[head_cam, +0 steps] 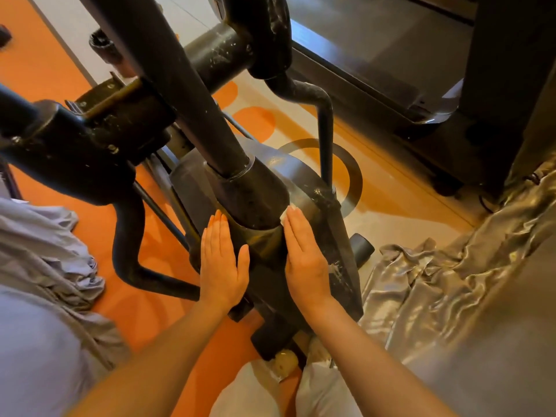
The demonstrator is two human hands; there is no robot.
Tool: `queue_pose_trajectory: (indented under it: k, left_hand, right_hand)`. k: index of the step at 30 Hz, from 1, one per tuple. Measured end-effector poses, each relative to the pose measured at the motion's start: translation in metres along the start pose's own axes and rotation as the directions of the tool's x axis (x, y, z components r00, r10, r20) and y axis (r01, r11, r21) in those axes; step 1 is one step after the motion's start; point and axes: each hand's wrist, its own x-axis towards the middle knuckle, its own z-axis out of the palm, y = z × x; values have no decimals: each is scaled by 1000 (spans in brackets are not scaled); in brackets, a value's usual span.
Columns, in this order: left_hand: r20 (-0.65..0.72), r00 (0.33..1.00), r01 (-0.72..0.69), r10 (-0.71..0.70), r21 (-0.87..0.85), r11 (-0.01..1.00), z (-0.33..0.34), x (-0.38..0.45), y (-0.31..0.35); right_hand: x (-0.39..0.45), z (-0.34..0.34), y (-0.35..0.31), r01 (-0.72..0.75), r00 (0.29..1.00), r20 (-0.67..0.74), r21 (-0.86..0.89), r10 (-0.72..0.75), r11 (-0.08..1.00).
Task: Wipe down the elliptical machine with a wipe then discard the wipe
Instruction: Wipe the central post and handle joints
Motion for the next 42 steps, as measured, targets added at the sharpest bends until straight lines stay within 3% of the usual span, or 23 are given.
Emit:
queue_pose_trajectory:
  k: [4,9,16,21,26,32,37,42]
  left_hand:
    - [-55,998,-6,5,-27,1000,5,0,-1]
    - [-67,998,-13,11,-38,999,7,1,-1]
    - [-68,998,-7,2,-71,997,3,1,1]
    - [-59,998,-31,28,-52,998,3,0,0]
    - [-37,998,-49,48,-10,999,2,1,-3]
    - [-8,999,-45,45,58,997,1,0,-4]
    - [4,999,-52,52,74,996,0,0,-3]
    - [14,998,-67,67,75,995,-3,1,-3]
  right_hand:
    - [-4,0,-12,-16,982,181,-209,54,978]
    - [-5,-3,-15,-56,948,294,-222,121,973]
    - [5,-2,-20,-139,936,286,-233,204,962]
    - [18,-7,-22,-199,935,271,-133,229,971]
    - [-5,-14,-22,-159,929,327,-67,172,985]
    - [29,-16,-16,-179,917,338,-124,211,976]
    - [25,-27,-14,-183,900,390,-69,195,981]
    - [20,-31,-10,-106,892,422,-151,162,983]
